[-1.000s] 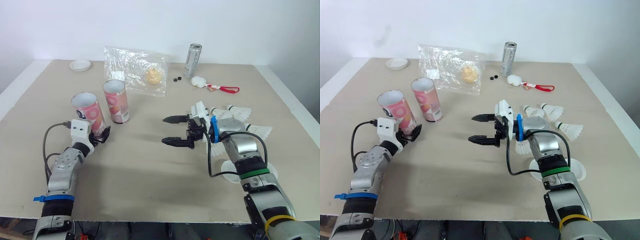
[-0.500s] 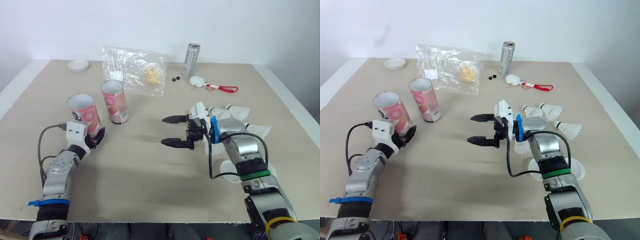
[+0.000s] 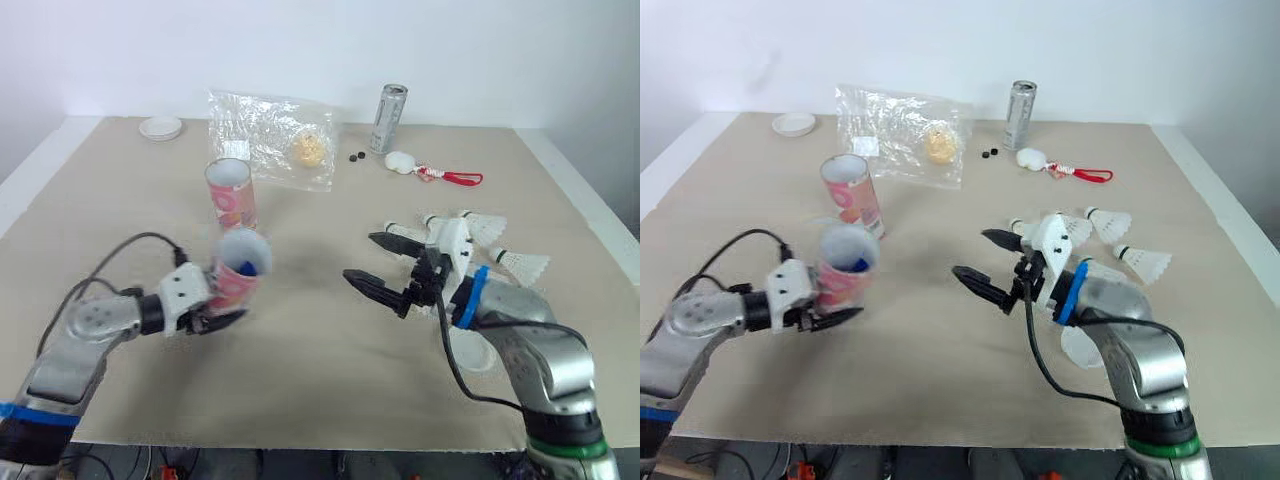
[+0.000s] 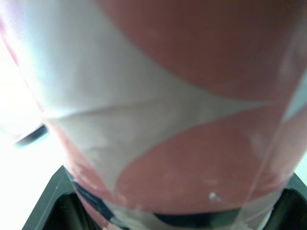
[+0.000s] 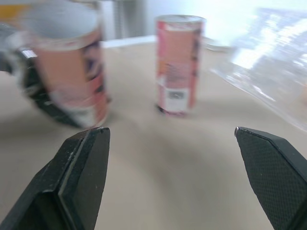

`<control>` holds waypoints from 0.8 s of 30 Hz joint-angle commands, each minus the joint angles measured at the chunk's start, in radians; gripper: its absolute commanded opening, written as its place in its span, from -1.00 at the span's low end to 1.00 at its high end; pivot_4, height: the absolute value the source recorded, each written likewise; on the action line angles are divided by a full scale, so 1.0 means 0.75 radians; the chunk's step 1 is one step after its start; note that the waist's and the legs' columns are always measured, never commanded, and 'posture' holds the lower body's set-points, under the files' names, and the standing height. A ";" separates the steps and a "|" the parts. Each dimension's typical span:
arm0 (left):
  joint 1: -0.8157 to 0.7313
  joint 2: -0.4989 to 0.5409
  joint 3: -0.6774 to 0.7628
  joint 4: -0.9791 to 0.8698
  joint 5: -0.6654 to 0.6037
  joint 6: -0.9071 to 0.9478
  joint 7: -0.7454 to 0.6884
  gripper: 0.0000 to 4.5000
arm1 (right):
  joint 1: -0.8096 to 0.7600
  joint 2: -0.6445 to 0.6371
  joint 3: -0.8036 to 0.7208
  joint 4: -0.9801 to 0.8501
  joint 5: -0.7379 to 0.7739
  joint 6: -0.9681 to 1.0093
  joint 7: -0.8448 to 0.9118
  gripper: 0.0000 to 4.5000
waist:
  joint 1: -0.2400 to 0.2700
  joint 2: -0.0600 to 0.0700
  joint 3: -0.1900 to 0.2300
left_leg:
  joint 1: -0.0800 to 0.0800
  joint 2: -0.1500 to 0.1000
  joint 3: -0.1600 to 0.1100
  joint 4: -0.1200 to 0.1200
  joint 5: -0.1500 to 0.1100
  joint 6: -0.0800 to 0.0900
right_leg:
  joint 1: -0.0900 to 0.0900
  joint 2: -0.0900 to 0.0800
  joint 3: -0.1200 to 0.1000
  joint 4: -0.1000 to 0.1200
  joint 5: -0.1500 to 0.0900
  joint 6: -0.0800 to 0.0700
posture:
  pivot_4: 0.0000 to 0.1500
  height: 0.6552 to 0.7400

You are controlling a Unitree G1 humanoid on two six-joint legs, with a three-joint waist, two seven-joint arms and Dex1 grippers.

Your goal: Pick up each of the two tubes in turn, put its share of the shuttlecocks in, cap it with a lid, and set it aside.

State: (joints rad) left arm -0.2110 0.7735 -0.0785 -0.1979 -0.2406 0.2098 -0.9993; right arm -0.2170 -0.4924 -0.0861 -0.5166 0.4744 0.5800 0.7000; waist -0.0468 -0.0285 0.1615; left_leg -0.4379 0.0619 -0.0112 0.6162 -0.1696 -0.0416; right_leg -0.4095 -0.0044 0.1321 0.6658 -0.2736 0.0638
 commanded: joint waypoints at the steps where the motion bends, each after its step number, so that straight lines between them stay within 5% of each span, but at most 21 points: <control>1: -0.194 0.009 -0.188 -0.007 0.043 0.152 -0.145 0.33 | 0.143 0.048 -0.051 -0.290 -0.067 0.122 -0.292 1.00 | 0.003 0.000 0.000 | 0.000 0.000 -0.001 0.000 0.000 0.000 | 0.000 0.001 0.000 0.000 0.000 0.000 | 1.00 1.00; 11: -0.570 -0.050 -0.486 0.240 0.212 0.255 -0.396 0.33 | 0.478 0.171 -0.074 -0.612 -0.119 0.413 -0.668 1.00 | 0.005 0.001 -0.002 | -0.001 -0.003 -0.007 0.002 0.000 0.002 | 0.004 0.002 0.000 0.000 -0.002 0.002 | 1.00 1.00; 24: -0.788 -0.157 -0.577 0.387 0.303 0.296 -0.528 0.33 | 0.533 0.320 -0.076 -0.528 -0.139 0.429 -0.798 1.00 | 0.004 0.003 -0.003 | 0.000 -0.007 -0.010 0.004 0.006 0.011 | 0.007 0.000 -0.001 0.001 0.001 0.002 | 1.00 1.00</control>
State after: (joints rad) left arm -0.7972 0.6748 -0.4877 0.0901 -0.0302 0.4223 -1.4017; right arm 0.2003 -0.2506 -0.1319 -0.9108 0.3775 0.9279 0.1060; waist -0.0440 -0.0261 0.1589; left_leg -0.4383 0.0566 -0.0190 0.6196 -0.1647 -0.0334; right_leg -0.4043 -0.0050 0.1317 0.6663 -0.2725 0.0652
